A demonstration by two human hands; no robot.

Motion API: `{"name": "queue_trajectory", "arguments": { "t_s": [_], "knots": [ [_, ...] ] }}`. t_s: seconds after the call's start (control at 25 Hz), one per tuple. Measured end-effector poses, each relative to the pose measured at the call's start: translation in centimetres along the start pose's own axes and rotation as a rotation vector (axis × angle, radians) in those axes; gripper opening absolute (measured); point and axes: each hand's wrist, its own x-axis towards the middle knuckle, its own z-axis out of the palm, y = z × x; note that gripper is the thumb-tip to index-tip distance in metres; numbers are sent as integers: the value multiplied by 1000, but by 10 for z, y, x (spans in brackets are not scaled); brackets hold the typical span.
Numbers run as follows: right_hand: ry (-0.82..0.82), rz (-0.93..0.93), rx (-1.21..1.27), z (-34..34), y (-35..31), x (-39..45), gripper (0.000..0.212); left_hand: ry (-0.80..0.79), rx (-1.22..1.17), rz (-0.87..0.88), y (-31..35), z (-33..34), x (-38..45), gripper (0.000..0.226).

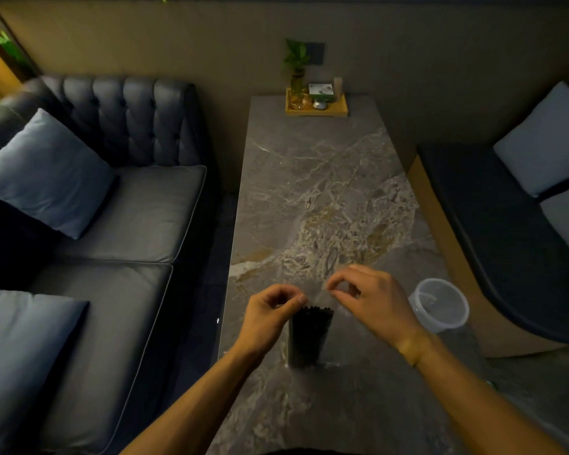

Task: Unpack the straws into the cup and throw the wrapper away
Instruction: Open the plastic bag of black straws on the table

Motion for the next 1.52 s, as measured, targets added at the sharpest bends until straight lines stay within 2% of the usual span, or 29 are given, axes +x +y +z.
{"name": "queue_trajectory", "arguments": {
  "t_s": [0.12,0.24,0.32,0.48,0.6,0.68,0.84,0.96,1.08,1.28,1.4,1.52],
  "knots": [
    [-71,122,72,-9,-4,7,20,10,18,11,15,3,5,8],
    [-81,266,164,-10,-9,9,33,203,186,93,25,12,3,24],
    [-36,353,234,-5,-12,10,25,286,191,151,32,20,-4,27],
    [27,472,351,5,-17,9,14,108,105,162,42,38,-17,15],
    [31,453,315,8,-19,5,14,120,-41,29,46,42,-16,18],
    [-8,450,347,8,-19,4,15,80,-68,11,45,41,-14,13],
    [-160,552,784,0,-12,2,14,28,-54,52,44,31,-10,3],
    [-129,623,865,-9,-5,-2,7,49,38,95,42,18,-8,8],
    [24,632,756,-21,11,-6,7,86,90,151,41,3,-8,9],
    [123,509,256,-35,35,-7,13,115,184,214,37,-4,-10,2],
    [109,376,59,-37,31,-6,15,93,223,228,36,3,-10,7],
    [127,147,-67,-36,21,-6,18,72,229,230,36,6,-7,13]
  ]
}}
